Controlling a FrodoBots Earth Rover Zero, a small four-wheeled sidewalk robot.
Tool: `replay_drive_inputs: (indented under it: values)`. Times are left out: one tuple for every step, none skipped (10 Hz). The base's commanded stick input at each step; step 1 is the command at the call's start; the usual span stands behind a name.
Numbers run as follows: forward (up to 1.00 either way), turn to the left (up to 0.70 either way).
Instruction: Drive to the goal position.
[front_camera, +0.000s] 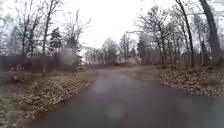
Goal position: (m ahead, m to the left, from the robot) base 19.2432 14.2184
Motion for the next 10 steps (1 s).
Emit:
replay_drive_inputs:
  values:
    - [1.0, 0.0]
    - [1.0, 0.0]
    - [1.0, 0.0]
    - [1.0, 0.0]
    - [1.0, 0.0]
    - [1.0, 0.0]
    - [1.0, 0.0]
    - [1.0, 0.0]
    - [1.0, 0.0]
    - [1.0, 0.0]
